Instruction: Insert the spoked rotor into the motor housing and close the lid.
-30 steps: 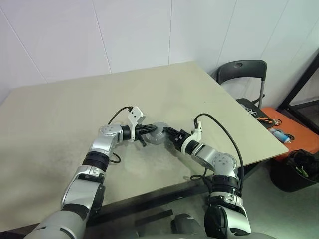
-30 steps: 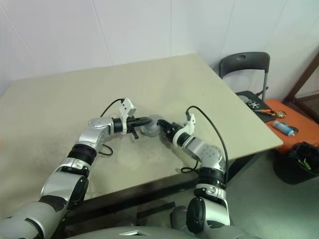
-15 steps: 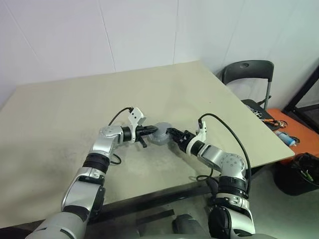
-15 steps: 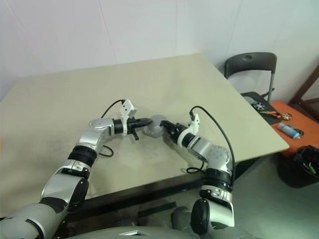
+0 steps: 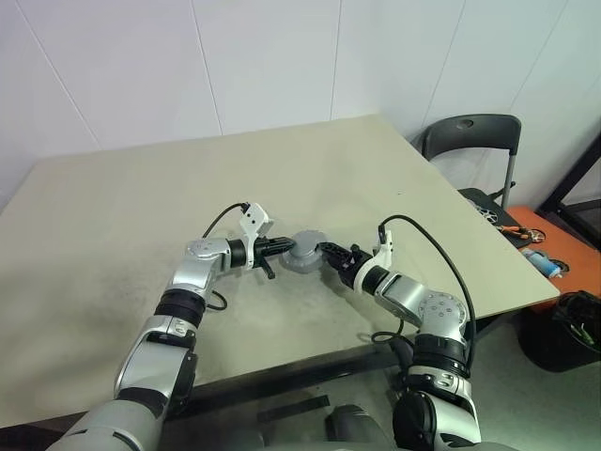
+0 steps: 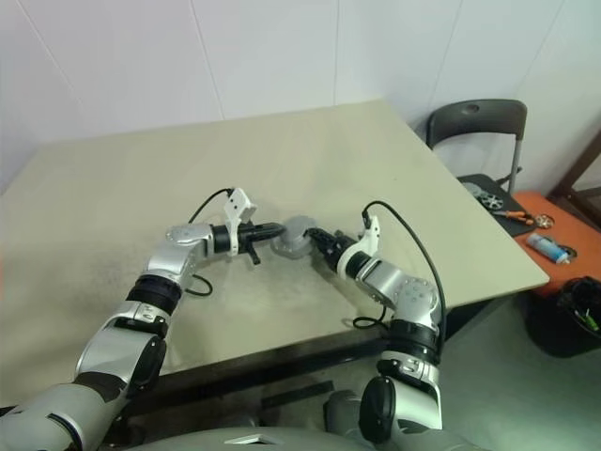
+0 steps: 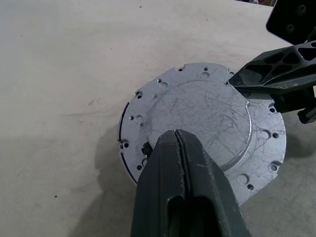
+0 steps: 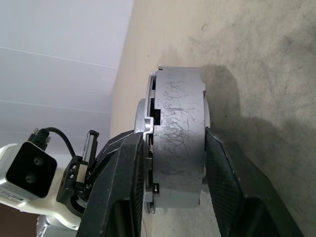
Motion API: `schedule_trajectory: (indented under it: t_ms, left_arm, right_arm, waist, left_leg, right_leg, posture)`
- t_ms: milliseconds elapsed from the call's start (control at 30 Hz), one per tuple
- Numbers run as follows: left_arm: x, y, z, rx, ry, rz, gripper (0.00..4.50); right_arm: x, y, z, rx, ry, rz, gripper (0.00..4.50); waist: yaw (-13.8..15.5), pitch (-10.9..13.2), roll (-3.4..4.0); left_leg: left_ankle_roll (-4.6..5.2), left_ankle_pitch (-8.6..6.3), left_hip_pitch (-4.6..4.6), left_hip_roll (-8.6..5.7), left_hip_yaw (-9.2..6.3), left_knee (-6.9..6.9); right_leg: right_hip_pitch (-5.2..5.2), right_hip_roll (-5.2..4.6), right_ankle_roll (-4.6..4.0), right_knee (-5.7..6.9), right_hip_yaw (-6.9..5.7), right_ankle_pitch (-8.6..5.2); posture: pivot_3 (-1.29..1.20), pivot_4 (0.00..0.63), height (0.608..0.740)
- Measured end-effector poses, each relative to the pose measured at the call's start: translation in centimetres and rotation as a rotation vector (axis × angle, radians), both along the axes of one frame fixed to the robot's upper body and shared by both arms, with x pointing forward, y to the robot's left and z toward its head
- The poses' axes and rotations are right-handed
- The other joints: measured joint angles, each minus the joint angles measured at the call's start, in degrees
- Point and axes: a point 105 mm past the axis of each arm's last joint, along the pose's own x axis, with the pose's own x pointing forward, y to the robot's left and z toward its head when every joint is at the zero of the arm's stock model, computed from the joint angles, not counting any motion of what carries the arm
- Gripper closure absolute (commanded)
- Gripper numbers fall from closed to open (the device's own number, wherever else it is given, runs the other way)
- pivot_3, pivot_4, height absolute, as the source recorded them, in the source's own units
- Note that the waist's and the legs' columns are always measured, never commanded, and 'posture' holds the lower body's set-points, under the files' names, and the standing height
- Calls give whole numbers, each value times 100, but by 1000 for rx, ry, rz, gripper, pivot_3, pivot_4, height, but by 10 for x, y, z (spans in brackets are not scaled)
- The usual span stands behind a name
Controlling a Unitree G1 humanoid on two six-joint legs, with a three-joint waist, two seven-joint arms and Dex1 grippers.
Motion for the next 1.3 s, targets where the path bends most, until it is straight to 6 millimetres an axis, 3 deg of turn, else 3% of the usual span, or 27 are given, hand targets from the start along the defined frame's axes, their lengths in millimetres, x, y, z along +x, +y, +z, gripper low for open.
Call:
schedule_trajectory:
  t_ms: [400,467,667,800,900,1067,1267,1300]
  left_arm:
    - [-2,1,7,-93,89,20,4500]
    - [-2,2,22,-168,105,24,4500]
    - [-2,26,93,-428,119,56,4500]
    - [9,51,115,-533,132,162,4500]
    - [17,72,108,-575,174,262,4500]
    - [21,88,93,-674,284,347,4500]
    - [5,123,65,-836,430,449,4500]
    - [2,128,61,-864,443,471,4317]
  right_arm:
    - [6,6,-4,29,37,-33,3097]
    - [8,8,-5,52,45,-43,3097]
    - [11,13,-6,93,59,-49,3097]
    - [11,13,-4,118,54,-50,3097]
    - [10,17,5,178,27,-29,3097]
    - [8,29,31,248,-63,48,3097]
    - [10,37,53,271,-129,87,3097]
    - [11,38,55,271,-135,89,3097]
  waist:
    - [-57,6,2]
    - [-73,15,2]
    - [-156,29,16]
    - [-159,39,26]
    - [-155,44,33]
    - [-148,45,31]
    - [-166,45,31]
    - [-162,46,30]
  left_leg:
    - [1,1,8,1,0,6]
    - [1,1,6,1,-1,8]
    - [1,1,-1,1,-1,17]
    - [1,1,-11,1,-1,21]
    - [-1,2,-35,1,-4,22]
    - [-22,13,-110,-9,-6,38]
    - [-21,13,-110,-10,-7,37]
    - [-22,13,-110,-10,-7,39]
  right_leg:
    - [-2,3,0,22,1,1]
    - [-8,4,-1,28,1,1]
    - [-9,3,-1,29,1,1]
    - [-14,2,-2,26,1,2]
    - [-33,2,-20,25,-1,13]
    - [-114,-16,-26,55,-3,18]
    - [-129,-17,-27,79,-3,18]
    - [-130,-17,-27,81,-3,18]
  posture:
    - [0,0,740]
    - [0,0,740]
    - [0,0,740]
    - [0,0,740]
    - [0,0,740]
    - [0,0,740]
    - [0,0,740]
    - [0,0,740]
